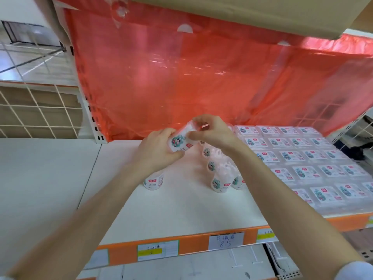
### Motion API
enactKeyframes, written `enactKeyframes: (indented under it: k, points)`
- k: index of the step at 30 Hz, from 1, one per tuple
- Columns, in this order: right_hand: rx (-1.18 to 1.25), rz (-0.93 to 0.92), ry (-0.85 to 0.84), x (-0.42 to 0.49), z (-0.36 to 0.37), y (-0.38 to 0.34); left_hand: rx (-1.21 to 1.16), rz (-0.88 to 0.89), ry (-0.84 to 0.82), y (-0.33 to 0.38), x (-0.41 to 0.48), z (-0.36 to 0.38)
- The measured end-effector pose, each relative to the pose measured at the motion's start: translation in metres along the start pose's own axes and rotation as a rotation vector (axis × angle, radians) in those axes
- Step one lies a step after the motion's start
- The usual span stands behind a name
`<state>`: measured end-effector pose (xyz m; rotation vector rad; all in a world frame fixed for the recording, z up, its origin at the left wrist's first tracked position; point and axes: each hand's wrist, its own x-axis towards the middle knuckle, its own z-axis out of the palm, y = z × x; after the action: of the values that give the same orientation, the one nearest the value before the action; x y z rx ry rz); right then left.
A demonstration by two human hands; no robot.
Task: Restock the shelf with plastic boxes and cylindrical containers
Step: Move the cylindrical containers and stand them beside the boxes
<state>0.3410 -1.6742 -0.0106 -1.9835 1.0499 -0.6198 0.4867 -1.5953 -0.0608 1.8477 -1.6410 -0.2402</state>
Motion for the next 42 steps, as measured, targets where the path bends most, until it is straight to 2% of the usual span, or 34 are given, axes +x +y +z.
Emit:
enactKeyframes:
  k: [6,16,36,42]
  points:
    - [-0.419,-0.095,0.096,0.024,0.002,0.016,0.057,-0.022,-0.039,-0.017,-0.003,-0.002]
    - [-0.815,-0.033,0.019,0.061,0.016,0.041,0.111,-0.037,-0.072,-0.033,-0.017,-0.010]
    - [-0.868,0.048,-0.002,0.076,0.020,0.052,0.081,-0.071,-0.039,-0.041,-0.018,-0.022]
    - [-0.858,0.047,0.015,0.078,0.019,0.057,0.111,-0.018,-0.051,-0.037,-0.023,-0.016]
